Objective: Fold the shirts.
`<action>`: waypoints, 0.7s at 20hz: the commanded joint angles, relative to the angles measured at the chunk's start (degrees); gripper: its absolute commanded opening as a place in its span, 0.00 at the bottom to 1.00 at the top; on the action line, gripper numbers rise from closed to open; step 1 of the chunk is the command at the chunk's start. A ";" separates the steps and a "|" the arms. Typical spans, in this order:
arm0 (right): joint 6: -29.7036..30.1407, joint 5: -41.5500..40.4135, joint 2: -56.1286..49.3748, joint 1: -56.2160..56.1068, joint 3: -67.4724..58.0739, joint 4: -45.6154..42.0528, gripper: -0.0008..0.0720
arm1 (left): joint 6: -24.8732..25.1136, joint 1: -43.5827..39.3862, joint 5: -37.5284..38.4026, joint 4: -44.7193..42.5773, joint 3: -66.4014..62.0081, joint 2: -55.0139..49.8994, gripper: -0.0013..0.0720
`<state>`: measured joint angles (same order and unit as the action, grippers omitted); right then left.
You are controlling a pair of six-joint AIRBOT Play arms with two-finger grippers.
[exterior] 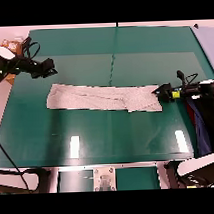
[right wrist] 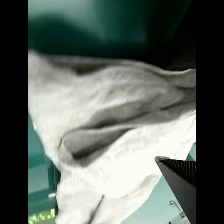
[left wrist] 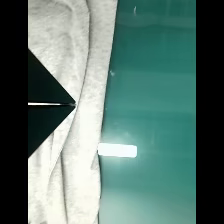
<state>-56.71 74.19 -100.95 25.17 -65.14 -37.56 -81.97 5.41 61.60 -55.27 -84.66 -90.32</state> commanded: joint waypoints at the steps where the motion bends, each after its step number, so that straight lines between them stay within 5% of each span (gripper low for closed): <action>1: 2.73 -0.68 -0.70 -4.22 -1.88 3.50 0.84 | 0.00 -0.42 3.19 1.66 -0.17 -0.04 0.04; 3: 1.84 -0.35 -0.70 -6.93 -4.72 3.50 0.23 | 1.27 -2.12 3.30 1.60 -0.15 -0.04 0.04; 5: 1.62 2.43 -0.39 -9.40 -7.48 3.28 0.03 | 1.66 -5.55 2.73 1.29 -0.13 -0.20 0.04; 10: -5.64 8.50 8.50 -11.61 -13.99 -0.83 0.03 | 1.64 -21.35 0.15 1.44 0.48 -6.67 0.04; 14: -12.20 15.82 17.79 -13.55 -20.59 -0.83 0.03 | 1.95 -35.17 -10.12 5.81 0.50 -14.95 0.04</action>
<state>-63.51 84.36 -88.82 13.13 -81.36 -38.02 -80.38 -21.02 58.74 -52.86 -84.25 -100.42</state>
